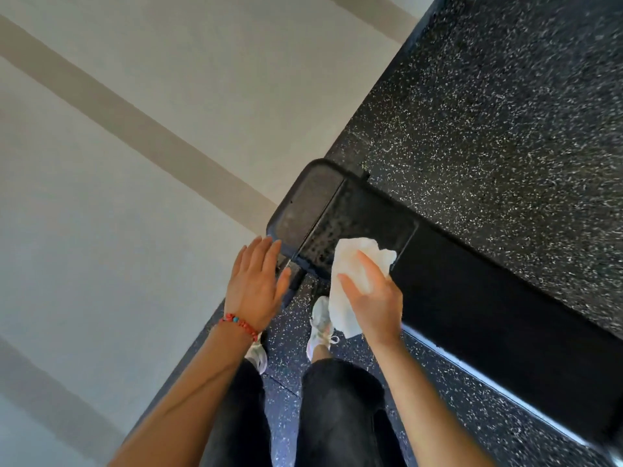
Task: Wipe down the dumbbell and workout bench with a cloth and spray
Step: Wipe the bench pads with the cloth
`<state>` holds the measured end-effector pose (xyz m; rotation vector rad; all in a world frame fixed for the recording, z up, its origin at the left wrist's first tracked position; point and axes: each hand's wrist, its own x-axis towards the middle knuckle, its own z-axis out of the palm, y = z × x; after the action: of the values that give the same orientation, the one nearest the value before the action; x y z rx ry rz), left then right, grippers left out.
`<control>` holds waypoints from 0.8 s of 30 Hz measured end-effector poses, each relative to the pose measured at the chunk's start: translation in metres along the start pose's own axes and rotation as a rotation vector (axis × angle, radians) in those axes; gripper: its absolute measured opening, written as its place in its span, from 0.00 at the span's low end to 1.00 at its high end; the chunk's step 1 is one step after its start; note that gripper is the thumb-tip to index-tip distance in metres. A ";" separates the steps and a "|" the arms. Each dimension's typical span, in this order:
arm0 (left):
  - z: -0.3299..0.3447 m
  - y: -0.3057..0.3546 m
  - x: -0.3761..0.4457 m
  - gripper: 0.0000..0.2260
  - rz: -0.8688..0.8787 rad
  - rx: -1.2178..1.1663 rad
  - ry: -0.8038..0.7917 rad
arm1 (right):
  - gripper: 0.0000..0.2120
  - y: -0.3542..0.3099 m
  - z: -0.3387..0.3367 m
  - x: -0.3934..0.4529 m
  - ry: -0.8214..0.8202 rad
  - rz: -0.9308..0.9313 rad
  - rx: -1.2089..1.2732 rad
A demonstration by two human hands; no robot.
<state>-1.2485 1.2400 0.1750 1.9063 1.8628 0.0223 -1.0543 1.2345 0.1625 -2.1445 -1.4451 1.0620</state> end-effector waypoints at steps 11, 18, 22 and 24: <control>0.092 -0.053 0.084 0.25 0.086 0.019 0.017 | 0.23 0.029 0.079 0.089 0.080 -0.098 0.031; 0.146 -0.096 0.121 0.25 0.127 0.034 0.069 | 0.21 0.042 0.166 0.127 0.251 -0.285 -0.307; 0.164 -0.108 0.123 0.24 0.183 0.015 0.109 | 0.20 0.044 0.174 0.154 0.372 -0.372 -0.610; 0.165 -0.109 0.122 0.24 0.196 -0.005 0.142 | 0.20 0.034 0.171 0.170 0.409 -0.358 -0.660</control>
<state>-1.2865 1.3000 -0.0466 2.1265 1.7537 0.2308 -1.1248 1.3522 -0.0382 -2.1788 -2.0335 -0.0066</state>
